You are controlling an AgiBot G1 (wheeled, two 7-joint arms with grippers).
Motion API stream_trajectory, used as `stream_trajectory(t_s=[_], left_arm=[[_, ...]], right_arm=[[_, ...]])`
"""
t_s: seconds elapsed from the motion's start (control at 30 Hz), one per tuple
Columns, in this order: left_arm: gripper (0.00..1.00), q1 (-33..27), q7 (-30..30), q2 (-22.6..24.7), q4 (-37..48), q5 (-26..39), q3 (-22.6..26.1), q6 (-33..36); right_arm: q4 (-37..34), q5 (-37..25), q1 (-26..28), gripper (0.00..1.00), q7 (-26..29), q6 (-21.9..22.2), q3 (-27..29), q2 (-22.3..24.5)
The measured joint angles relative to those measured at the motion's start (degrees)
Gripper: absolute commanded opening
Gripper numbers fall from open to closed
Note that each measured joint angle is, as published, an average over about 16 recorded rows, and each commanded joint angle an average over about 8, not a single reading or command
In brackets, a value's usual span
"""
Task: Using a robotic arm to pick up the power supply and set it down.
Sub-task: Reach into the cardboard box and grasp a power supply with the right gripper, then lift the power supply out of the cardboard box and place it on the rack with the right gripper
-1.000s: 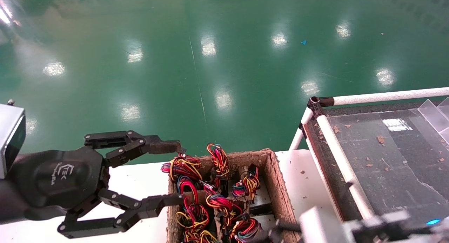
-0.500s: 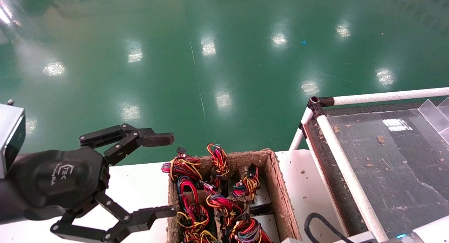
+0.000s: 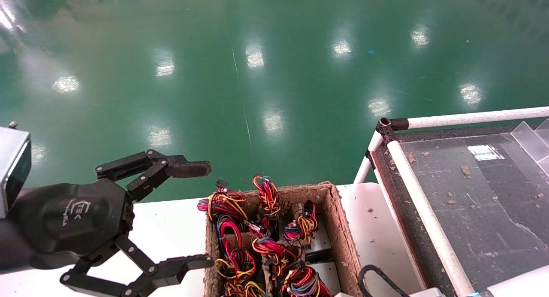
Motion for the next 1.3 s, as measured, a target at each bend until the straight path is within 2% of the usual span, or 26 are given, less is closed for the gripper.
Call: stream_trajectory(t_s=[0.73,1.3], left_arm=[[1.00,-0.01,0.02,-0.01,0.00,-0.02,0.03,-0.01],[1.00,-0.01,0.03,-0.02,0.00,-0.04,0.06,-0.02]], right_arm=[[0.19,3.83,-1.06,0.00,-1.13,-1.11,1.02,1.99],[0.50,14.77,-0.04,0.00,-3.77,-2.56,5.89,6.40]])
